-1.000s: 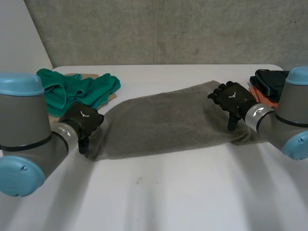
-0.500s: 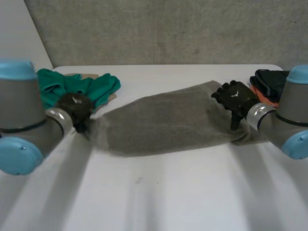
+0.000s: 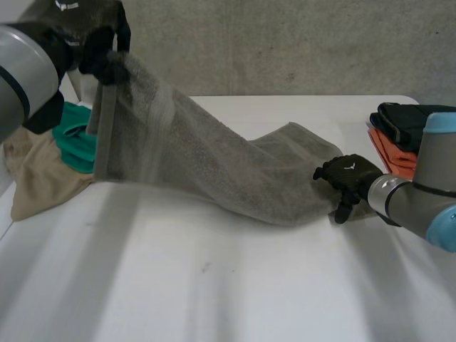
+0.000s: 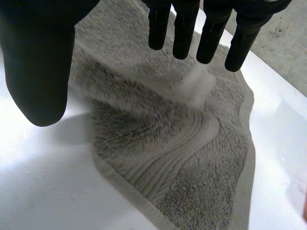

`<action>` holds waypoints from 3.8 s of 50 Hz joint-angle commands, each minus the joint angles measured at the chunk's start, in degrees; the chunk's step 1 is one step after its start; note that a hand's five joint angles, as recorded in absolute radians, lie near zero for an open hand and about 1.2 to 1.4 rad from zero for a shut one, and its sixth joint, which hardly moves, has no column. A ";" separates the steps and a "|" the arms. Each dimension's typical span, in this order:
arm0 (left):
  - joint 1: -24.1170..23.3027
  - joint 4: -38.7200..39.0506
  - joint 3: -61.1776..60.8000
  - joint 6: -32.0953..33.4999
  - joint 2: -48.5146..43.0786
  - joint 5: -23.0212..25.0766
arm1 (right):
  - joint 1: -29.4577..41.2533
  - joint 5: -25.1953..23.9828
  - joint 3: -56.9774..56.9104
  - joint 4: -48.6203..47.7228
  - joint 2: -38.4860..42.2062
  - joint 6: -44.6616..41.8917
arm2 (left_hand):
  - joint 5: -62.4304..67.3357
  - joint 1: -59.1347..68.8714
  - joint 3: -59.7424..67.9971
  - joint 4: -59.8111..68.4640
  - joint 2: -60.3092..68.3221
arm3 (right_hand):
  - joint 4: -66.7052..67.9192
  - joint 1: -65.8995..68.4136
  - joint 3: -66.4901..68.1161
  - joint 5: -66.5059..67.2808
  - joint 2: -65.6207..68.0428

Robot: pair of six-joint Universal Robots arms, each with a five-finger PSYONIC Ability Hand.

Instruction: Fold the laundry.

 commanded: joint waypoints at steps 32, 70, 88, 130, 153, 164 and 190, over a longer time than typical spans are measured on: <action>5.63 -10.89 -9.21 -3.80 10.93 4.47 | -8.18 -3.08 -15.36 16.45 -17.13 -3.82 | 13.35 14.45 11.77 11.38 11.32 | 59.57 59.64 59.25 58.90 60.32; 4.14 -2.89 18.24 3.84 -37.43 -3.43 | 9.32 21.09 -15.81 -17.92 9.33 -2.58 | -56.65 -55.55 -58.23 -58.62 -58.68 | 59.57 59.64 59.25 58.90 60.32; 0.53 3.97 -22.30 8.77 -17.81 1.67 | 7.29 17.75 -7.11 -17.30 4.94 -0.48 | -16.24 -15.14 -17.81 -18.20 -18.27 | 59.57 59.64 59.25 58.90 60.32; 0.00 13.29 -13.08 16.24 -31.17 -1.23 | 6.68 15.46 -4.65 -17.22 4.06 -0.65 | 13.35 14.45 11.77 11.38 11.32 | 59.57 59.64 59.25 58.90 60.32; 5.71 -2.26 -9.22 10.53 5.47 3.51 | -2.02 4.57 -7.63 9.41 -25.29 -6.36 | 13.35 14.45 11.77 11.38 11.32 | 59.57 59.64 59.25 58.90 60.32; 7.74 -10.09 -2.36 10.00 -3.21 4.39 | -4.49 0.08 -10.53 20.31 -25.92 -13.48 | 13.35 14.45 11.77 11.38 11.32 | 59.57 59.64 59.25 58.90 60.32; 5.01 18.56 37.57 -1.07 -24.41 -2.81 | 3.52 14.94 -24.36 -36.55 -10.61 11.92 | 13.35 14.45 11.77 11.38 11.32 | 59.57 59.64 59.25 58.90 60.32</action>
